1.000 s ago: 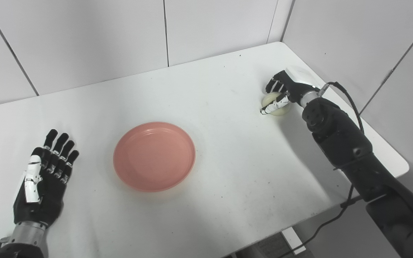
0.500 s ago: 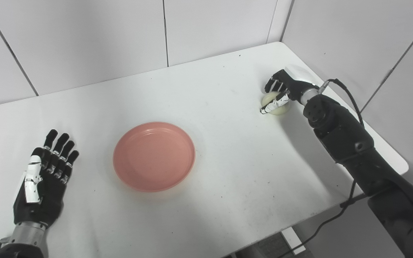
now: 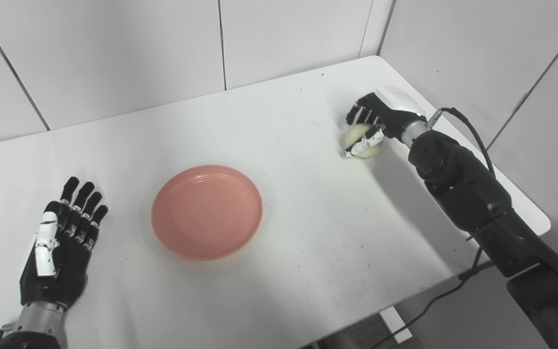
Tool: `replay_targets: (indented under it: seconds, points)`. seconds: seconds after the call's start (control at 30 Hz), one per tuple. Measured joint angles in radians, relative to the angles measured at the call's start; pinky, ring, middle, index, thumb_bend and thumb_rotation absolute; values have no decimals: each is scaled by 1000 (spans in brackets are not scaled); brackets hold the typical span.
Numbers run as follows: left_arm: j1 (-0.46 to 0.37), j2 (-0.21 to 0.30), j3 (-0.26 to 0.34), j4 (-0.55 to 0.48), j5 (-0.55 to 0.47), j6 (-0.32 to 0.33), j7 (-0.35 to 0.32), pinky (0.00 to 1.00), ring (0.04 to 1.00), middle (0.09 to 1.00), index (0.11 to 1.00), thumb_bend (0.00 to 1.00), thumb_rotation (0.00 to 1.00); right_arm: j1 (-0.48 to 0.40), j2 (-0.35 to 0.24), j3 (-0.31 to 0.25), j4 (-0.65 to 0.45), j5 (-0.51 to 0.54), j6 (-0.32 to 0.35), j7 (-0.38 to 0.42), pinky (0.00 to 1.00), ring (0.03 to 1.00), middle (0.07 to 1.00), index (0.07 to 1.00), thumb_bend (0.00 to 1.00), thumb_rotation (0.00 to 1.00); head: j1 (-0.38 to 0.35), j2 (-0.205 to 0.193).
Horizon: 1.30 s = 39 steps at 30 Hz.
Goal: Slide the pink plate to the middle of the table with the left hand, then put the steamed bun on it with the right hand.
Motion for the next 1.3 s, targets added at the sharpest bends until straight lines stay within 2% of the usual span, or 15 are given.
replay_targets:
  seconds: [0.3,0.53,0.6,0.73,0.9,0.93,1.13,1.3]
  points:
    - [1,-24,-27,-4,5,0,13,1000,998,985,997,372,1000,-82,15,24,-183,-54,76,119,408,461,453,540,514,0,45,-2]
    - [3,-58,-38,-11,34,0,53,1000,989,981,994,363,1000,-150,57,63,-198,-51,81,179,379,438,447,547,512,0,142,2]
    - [3,-66,-45,-10,46,0,59,1000,986,977,991,366,1000,-172,71,87,-201,-51,81,196,388,446,456,543,513,0,146,2]
    - [2,-91,-51,-9,66,-3,78,1000,989,977,993,364,1000,-218,98,136,-213,-52,79,227,403,456,460,538,513,0,225,11]
    - [0,-116,-72,-7,95,-5,98,1000,987,973,994,359,1000,-272,150,191,-222,-50,77,267,403,448,457,540,512,0,273,17]
    - [0,-122,-73,-7,103,-5,102,1000,987,972,994,360,1000,-279,163,203,-222,-48,74,269,402,447,456,540,512,0,300,20]
    - [-8,-150,-81,4,124,-5,123,1000,983,970,987,367,1000,-287,235,272,-220,-41,54,289,407,454,452,537,513,0,383,32]
    - [-23,-172,-89,31,136,-23,131,1000,982,975,987,378,1000,-302,281,337,-205,-60,37,304,391,457,453,537,514,0,414,35]
